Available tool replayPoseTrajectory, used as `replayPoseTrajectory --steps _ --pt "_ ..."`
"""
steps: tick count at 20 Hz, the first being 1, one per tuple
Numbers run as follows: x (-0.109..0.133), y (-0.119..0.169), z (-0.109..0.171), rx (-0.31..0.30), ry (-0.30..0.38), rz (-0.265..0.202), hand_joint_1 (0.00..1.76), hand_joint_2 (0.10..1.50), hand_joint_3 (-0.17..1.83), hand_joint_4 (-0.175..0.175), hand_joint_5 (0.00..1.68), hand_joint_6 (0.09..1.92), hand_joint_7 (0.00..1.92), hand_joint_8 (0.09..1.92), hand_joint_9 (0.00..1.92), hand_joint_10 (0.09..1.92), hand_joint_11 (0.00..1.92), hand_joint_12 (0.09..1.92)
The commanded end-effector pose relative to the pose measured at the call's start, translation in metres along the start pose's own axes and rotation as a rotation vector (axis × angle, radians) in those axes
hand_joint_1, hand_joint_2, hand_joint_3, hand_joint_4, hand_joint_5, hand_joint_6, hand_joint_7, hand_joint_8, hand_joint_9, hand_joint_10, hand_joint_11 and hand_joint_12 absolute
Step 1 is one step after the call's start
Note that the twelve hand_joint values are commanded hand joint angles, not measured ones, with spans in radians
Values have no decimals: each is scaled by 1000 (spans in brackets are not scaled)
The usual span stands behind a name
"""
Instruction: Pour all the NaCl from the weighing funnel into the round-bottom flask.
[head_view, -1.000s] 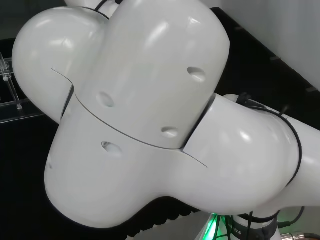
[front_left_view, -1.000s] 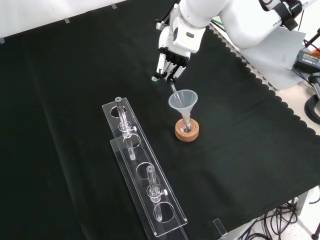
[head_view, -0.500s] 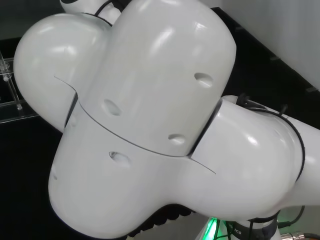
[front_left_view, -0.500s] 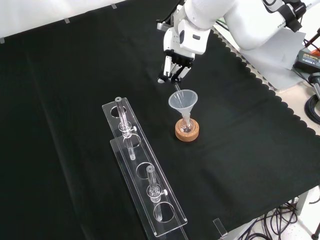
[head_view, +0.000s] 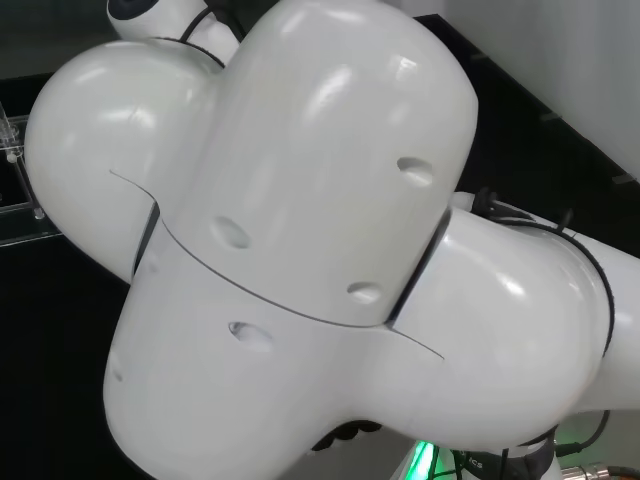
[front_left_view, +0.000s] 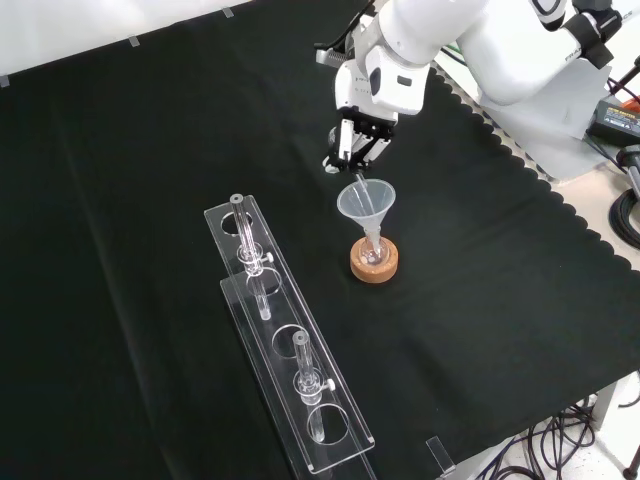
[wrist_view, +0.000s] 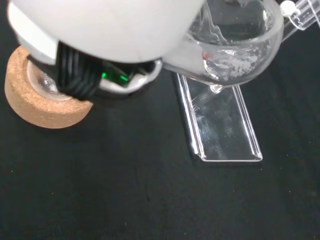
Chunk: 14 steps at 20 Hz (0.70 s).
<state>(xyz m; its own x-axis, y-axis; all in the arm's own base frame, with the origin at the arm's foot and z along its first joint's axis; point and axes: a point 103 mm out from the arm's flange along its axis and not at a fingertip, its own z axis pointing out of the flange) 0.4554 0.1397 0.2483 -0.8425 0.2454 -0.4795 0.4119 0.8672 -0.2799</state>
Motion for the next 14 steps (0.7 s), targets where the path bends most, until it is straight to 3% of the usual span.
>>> replayPoseTrajectory --steps 1,14 --pt "5 3 -1 2 -27 -45 1160 595 626 175 1590 87 1796 87 1344 154 275 1433" --pt "-11 1 -8 -1 -78 -71 1160 596 624 175 1590 87 1797 87 1345 153 275 1433"
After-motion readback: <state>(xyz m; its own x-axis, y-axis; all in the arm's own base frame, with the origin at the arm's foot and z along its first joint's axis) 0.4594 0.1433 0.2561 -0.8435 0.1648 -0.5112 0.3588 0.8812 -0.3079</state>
